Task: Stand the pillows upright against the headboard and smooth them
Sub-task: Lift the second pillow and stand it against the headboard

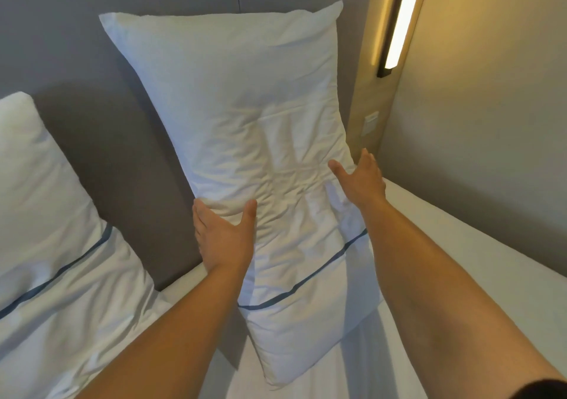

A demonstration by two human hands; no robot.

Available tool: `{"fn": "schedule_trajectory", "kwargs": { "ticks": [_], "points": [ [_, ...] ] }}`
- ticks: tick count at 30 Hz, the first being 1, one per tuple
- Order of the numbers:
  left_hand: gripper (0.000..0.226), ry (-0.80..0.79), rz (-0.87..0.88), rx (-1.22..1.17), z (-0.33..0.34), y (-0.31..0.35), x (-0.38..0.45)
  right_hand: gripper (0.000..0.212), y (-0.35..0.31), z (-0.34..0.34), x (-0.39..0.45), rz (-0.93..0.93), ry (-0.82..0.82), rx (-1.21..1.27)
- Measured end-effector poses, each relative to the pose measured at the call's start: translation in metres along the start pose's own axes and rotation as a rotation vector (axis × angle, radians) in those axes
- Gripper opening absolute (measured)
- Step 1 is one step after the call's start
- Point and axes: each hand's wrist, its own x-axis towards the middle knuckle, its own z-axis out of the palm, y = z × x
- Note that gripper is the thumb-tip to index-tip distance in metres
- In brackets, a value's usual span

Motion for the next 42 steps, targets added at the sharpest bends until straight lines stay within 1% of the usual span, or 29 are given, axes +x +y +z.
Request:
{"fn": "schedule_trajectory", "kwargs": {
  "ticks": [3, 5, 6, 8, 11, 13, 15, 17, 21, 24, 27, 29, 32, 33, 36, 38, 42],
  "points": [
    [0.107, 0.01, -0.047, -0.068, 0.007, -0.006, 0.001, 0.112, 0.009, 0.017, 0.017, 0.061, -0.082, 0.137],
    [0.102, 0.026, -0.042, -0.108, 0.012, -0.003, -0.001, 0.117, 0.013, 0.026, 0.025, 0.113, -0.153, 0.272],
    [0.099, 0.034, -0.034, -0.12, 0.014, 0.0, -0.001, 0.116, 0.014, 0.03, 0.028, 0.127, -0.182, 0.328],
    [0.094, 0.057, -0.03, -0.163, 0.019, 0.003, 0.001, 0.105, 0.015, 0.034, 0.034, 0.13, -0.2, 0.361],
    [0.085, 0.086, -0.069, -0.232, 0.024, 0.008, 0.004, 0.074, 0.015, 0.03, 0.042, 0.098, -0.155, 0.393],
    [0.077, 0.086, -0.074, -0.238, 0.028, 0.015, 0.004, 0.058, 0.013, 0.022, 0.046, 0.043, -0.103, 0.428],
    [0.073, 0.068, -0.05, -0.258, 0.031, 0.027, -0.001, 0.047, 0.011, 0.013, 0.047, -0.004, -0.038, 0.456],
    [0.073, 0.056, -0.029, -0.271, 0.033, 0.041, -0.006, 0.041, 0.007, 0.002, 0.048, -0.029, 0.012, 0.506],
    [0.064, 0.077, 0.012, -0.298, 0.038, 0.068, 0.002, 0.041, -0.01, -0.034, 0.059, -0.063, 0.091, 0.627],
    [0.052, 0.053, 0.059, -0.316, 0.043, 0.085, 0.015, 0.041, -0.02, -0.061, 0.077, -0.112, 0.186, 0.605],
    [0.049, 0.045, 0.114, -0.348, 0.048, 0.098, 0.019, 0.04, -0.025, -0.073, 0.089, -0.12, 0.212, 0.609],
    [0.047, 0.045, 0.116, -0.31, 0.051, 0.096, 0.015, 0.042, -0.025, -0.071, 0.093, -0.103, 0.186, 0.595],
    [0.045, 0.058, 0.088, -0.274, 0.057, 0.079, 0.014, 0.056, -0.017, -0.058, 0.1, -0.092, 0.13, 0.553],
    [0.044, 0.059, 0.079, -0.265, 0.059, 0.075, 0.015, 0.057, -0.014, -0.052, 0.102, -0.087, 0.114, 0.548],
    [0.044, 0.07, 0.067, -0.239, 0.066, 0.065, 0.022, 0.051, -0.014, -0.038, 0.111, -0.093, 0.112, 0.509],
    [0.044, 0.085, 0.077, -0.224, 0.071, 0.061, 0.028, 0.052, -0.017, -0.031, 0.117, -0.086, 0.118, 0.48],
    [0.046, 0.09, 0.056, -0.201, 0.079, 0.053, 0.036, 0.053, -0.014, -0.02, 0.129, -0.061, 0.078, 0.461]
  ]
}}
